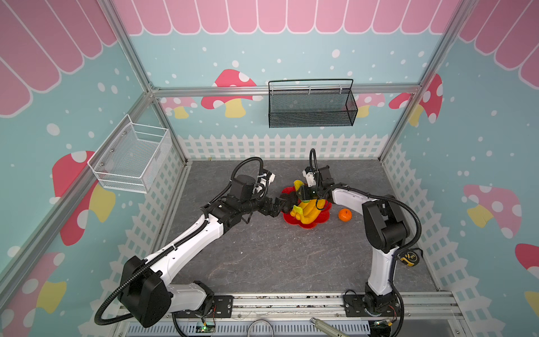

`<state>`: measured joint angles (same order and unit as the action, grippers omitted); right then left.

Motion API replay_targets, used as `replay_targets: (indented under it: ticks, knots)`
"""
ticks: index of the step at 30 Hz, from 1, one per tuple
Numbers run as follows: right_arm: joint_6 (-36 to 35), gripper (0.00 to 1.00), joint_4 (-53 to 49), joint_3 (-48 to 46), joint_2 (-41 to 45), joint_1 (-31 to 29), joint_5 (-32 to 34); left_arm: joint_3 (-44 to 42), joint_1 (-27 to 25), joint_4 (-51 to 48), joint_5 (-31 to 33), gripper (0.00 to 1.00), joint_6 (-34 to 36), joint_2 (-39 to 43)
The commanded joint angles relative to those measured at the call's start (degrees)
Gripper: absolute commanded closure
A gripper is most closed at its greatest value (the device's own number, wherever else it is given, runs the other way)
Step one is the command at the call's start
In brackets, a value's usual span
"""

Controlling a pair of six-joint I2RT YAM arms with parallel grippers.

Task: Place and organize the fake fruits in the fruit bowl
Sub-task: 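Lift the green-yellow papaya with the right gripper and place it in the bowl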

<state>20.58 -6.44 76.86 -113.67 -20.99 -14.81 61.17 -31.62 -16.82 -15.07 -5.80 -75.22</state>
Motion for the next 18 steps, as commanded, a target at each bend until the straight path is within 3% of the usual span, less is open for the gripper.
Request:
replay_targets:
  ticks: [1,11,18]
  knots:
    - [-1.4,0.45,-0.7,2.4,-1.2,0.2,0.0,-0.5,0.1,1.2,-1.2,0.00,0.0,0.7]
    - [-1.9,0.21,-1.7,2.4,1.8,0.3,0.6,-0.5,0.1,1.2,-2.1,0.00,0.0,1.0]
    - [-1.7,0.18,-2.7,-4.8,13.2,1.1,5.4,-0.7,-0.5,1.4,-4.1,0.00,0.1,0.8]
